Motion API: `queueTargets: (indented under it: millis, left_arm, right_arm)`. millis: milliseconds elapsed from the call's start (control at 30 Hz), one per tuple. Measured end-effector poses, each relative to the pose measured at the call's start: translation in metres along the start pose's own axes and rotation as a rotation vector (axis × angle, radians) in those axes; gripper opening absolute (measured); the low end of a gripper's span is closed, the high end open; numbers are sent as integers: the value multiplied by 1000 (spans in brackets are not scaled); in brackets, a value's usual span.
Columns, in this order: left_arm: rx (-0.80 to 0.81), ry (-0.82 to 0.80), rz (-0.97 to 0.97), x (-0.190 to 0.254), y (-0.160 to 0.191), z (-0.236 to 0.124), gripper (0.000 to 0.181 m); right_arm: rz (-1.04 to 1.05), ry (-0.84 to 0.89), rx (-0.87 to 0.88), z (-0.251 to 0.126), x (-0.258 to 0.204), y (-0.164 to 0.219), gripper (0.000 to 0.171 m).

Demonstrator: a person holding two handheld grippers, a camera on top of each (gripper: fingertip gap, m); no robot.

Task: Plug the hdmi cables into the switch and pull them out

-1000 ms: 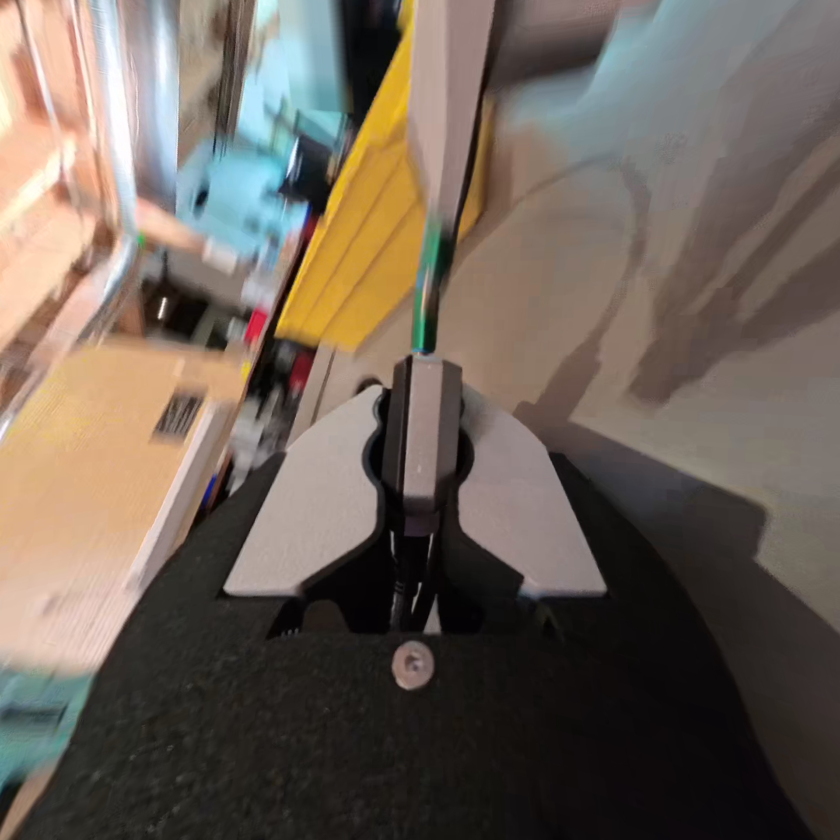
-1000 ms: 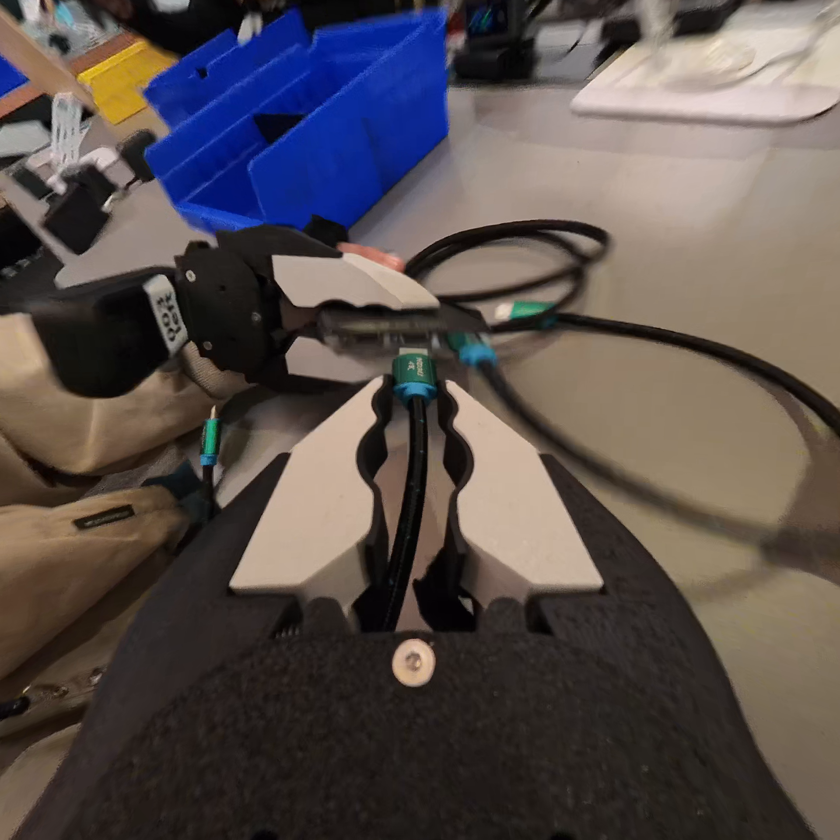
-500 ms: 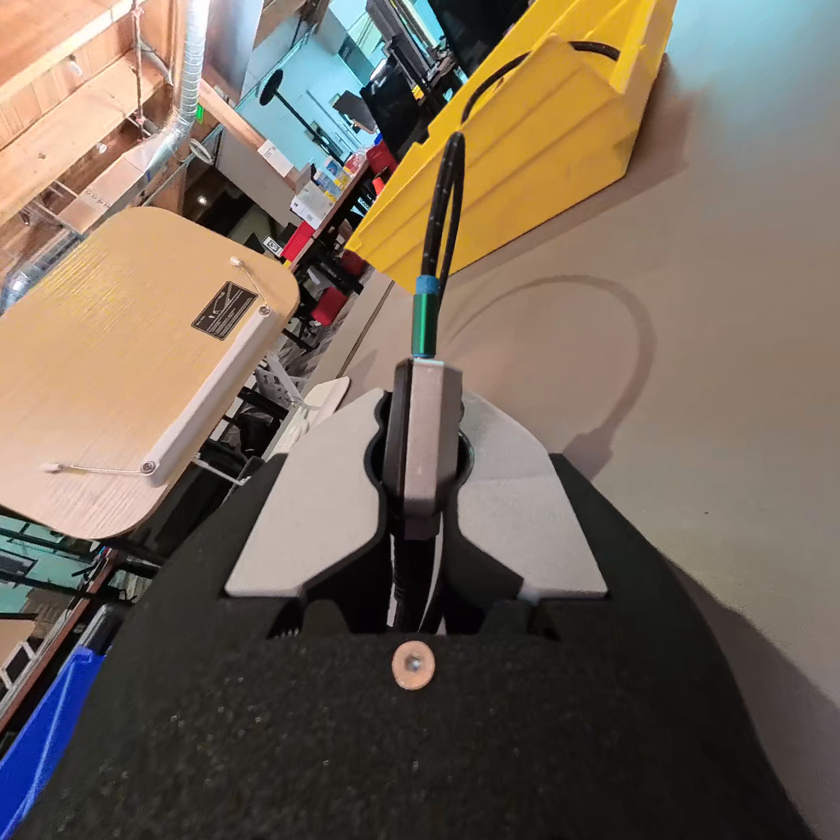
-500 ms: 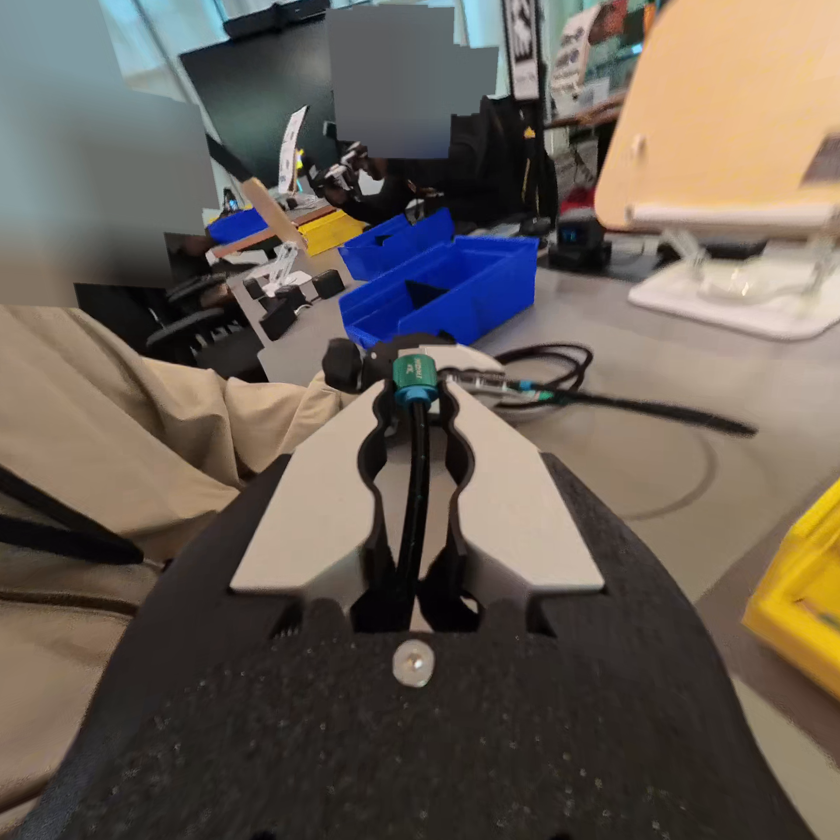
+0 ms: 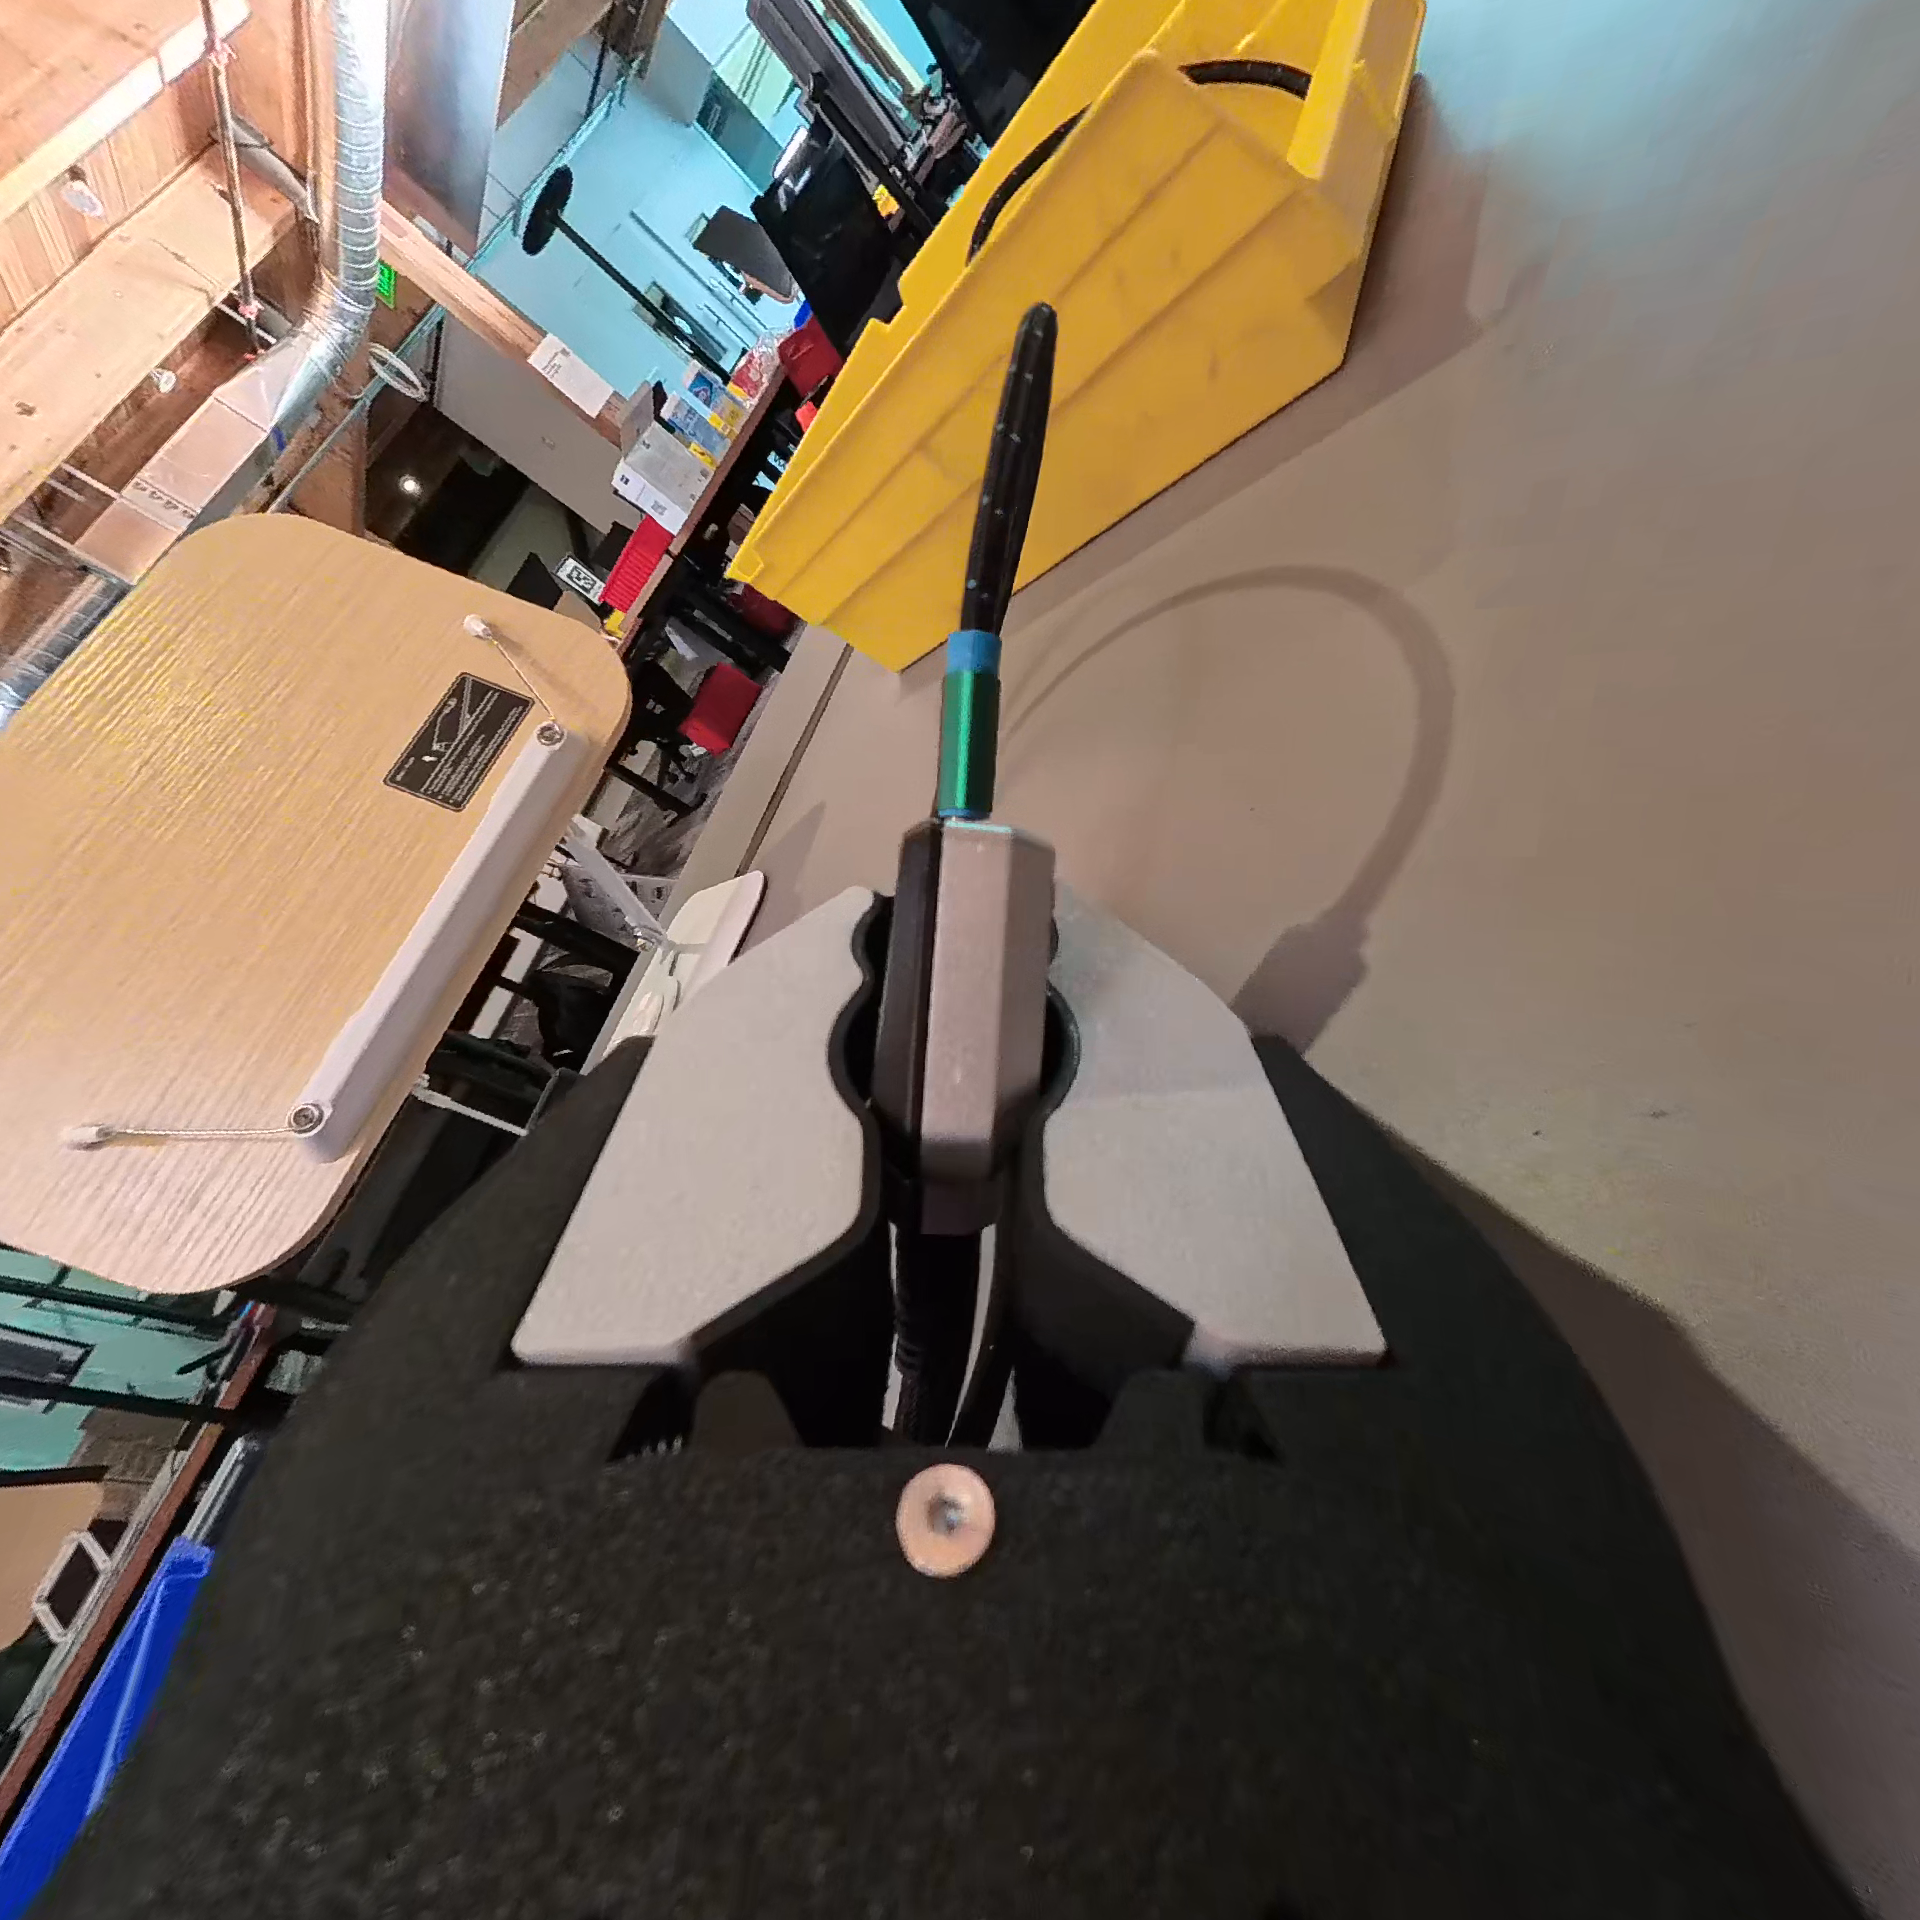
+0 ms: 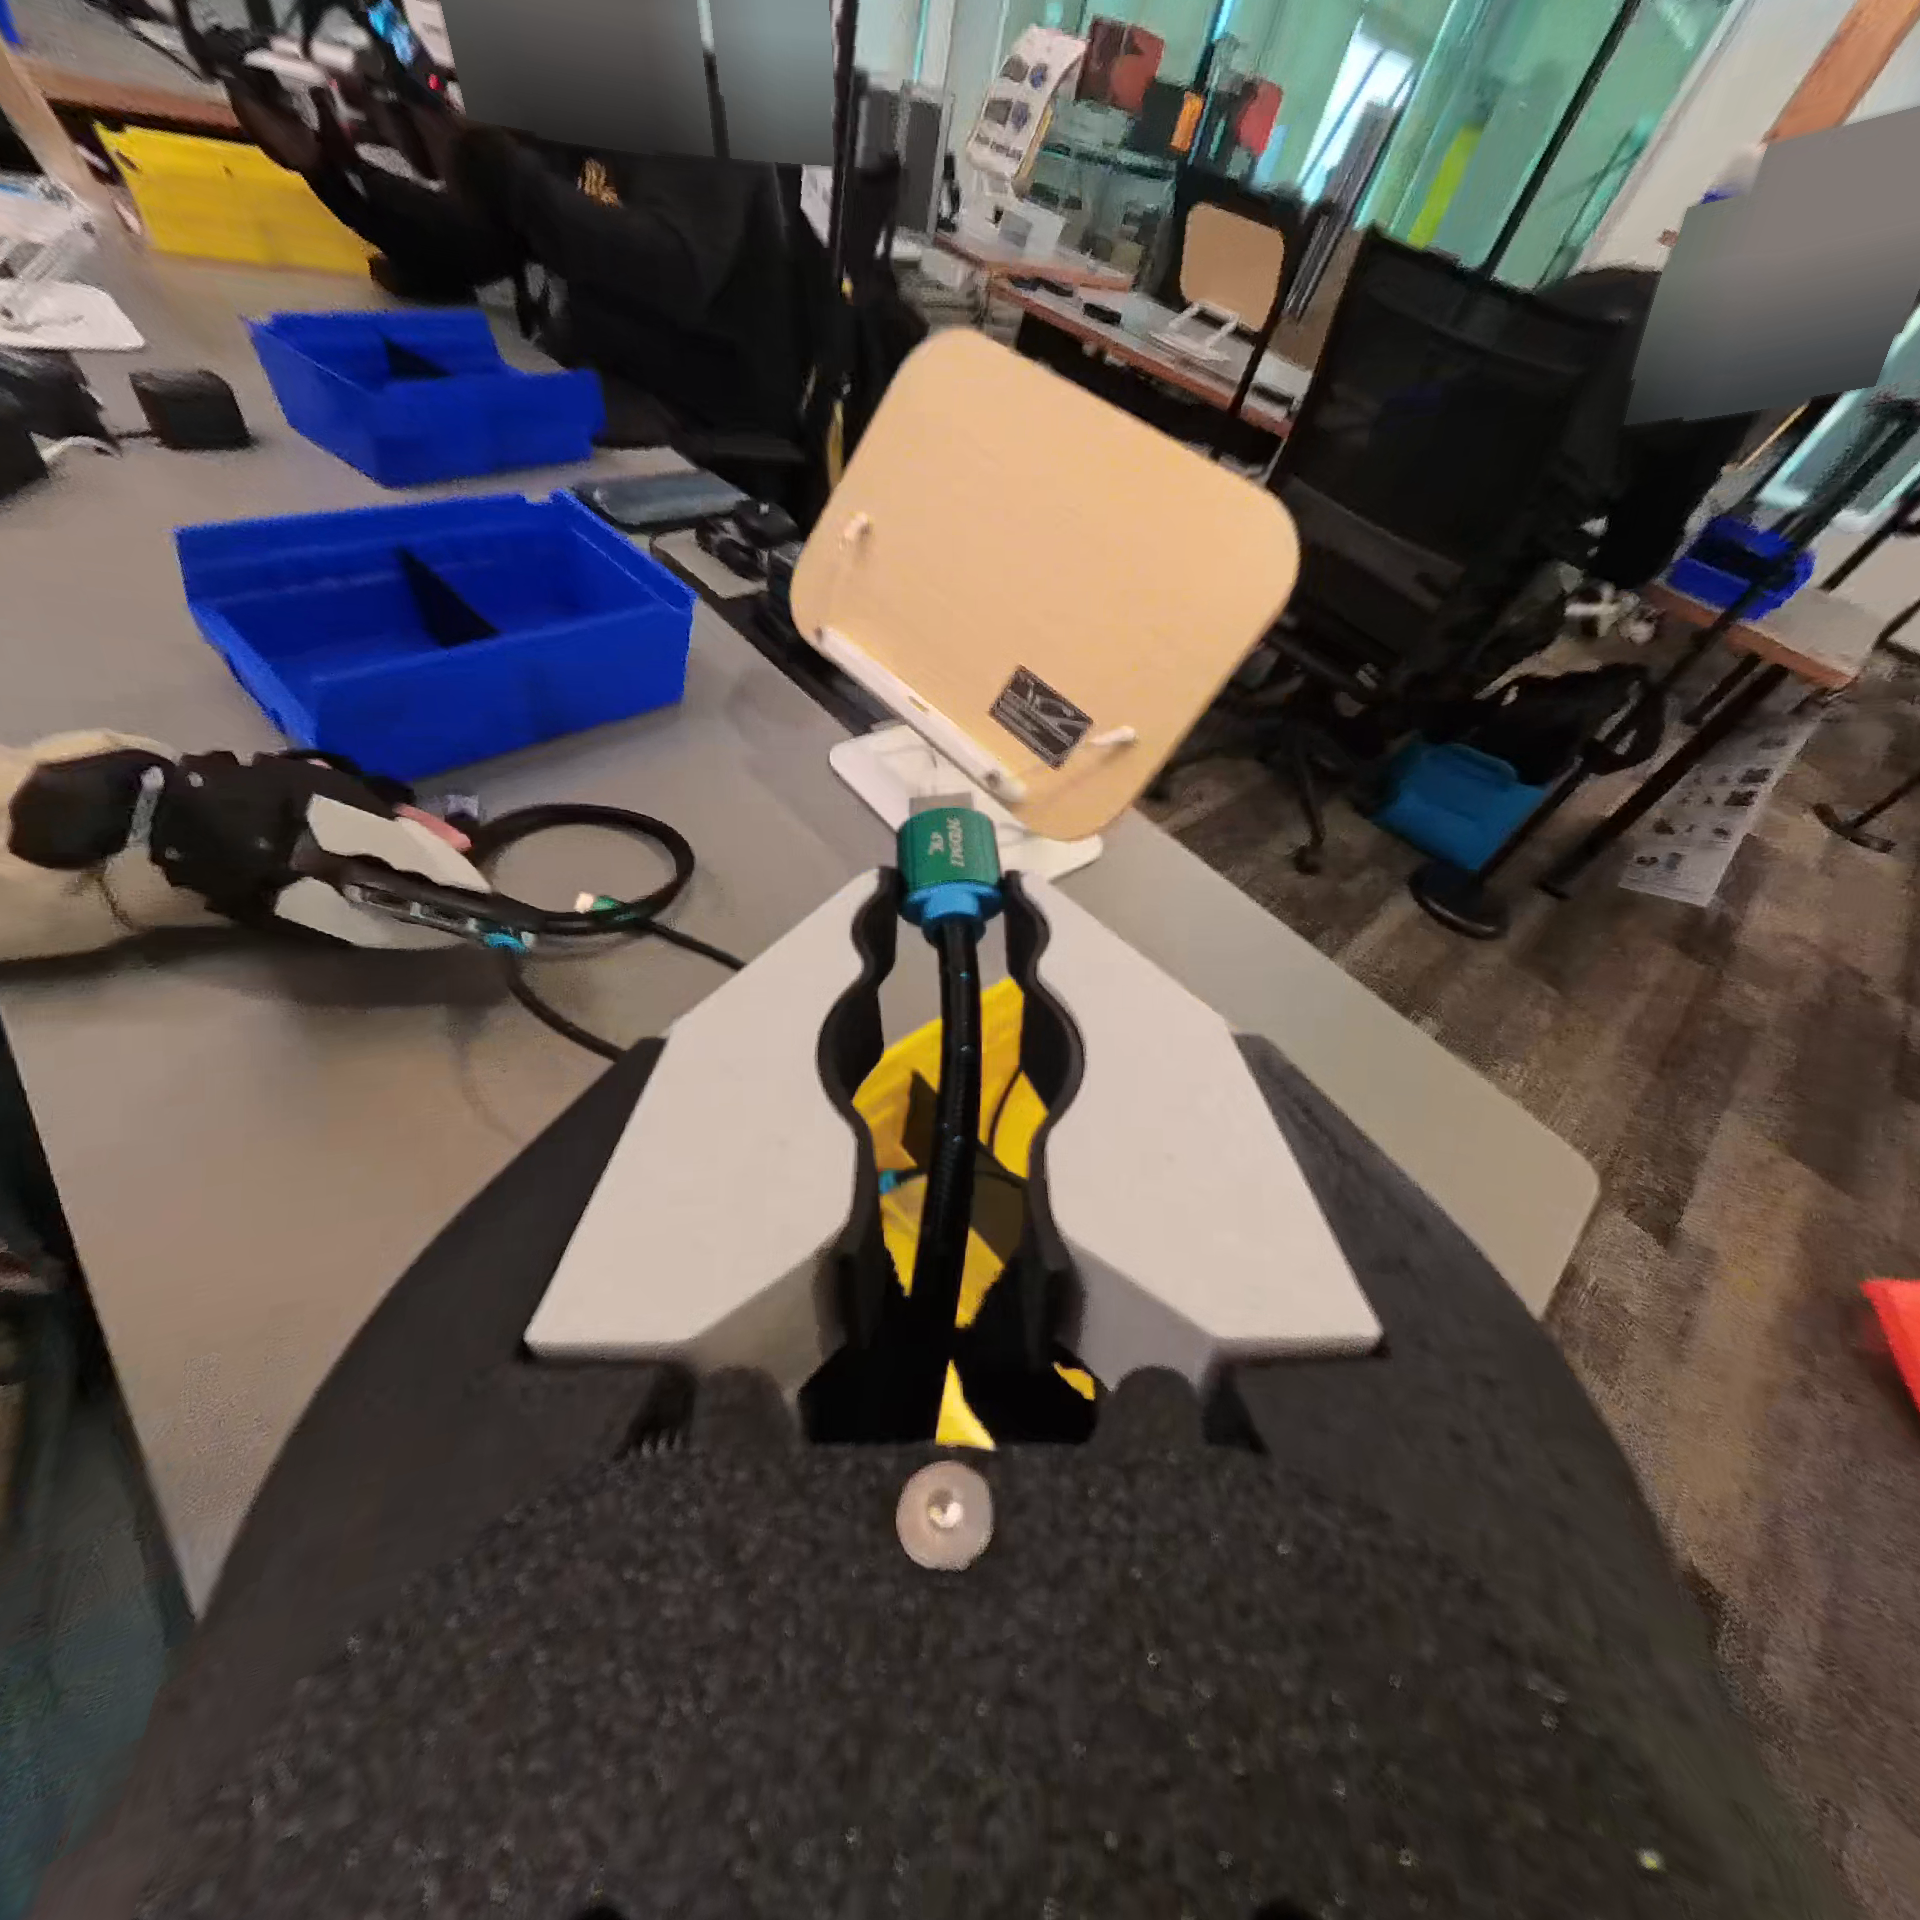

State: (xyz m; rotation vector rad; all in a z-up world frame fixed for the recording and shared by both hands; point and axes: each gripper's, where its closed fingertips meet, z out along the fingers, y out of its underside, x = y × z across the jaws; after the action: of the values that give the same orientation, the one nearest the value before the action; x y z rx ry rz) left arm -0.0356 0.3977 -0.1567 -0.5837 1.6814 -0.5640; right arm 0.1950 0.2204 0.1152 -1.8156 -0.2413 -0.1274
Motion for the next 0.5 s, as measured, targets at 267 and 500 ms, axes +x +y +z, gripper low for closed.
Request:
queueTargets:
  millis: [267, 500]
  left_arm:
    - [-4, 7, 13, 3, 0, 0, 23]
    - [-11, 15, 23, 5, 1, 0, 23]
  right_arm:
    - [30, -220, -142, 76, 31, 71, 19]
    - [-144, -336, -205, 129, 25, 113, 19]
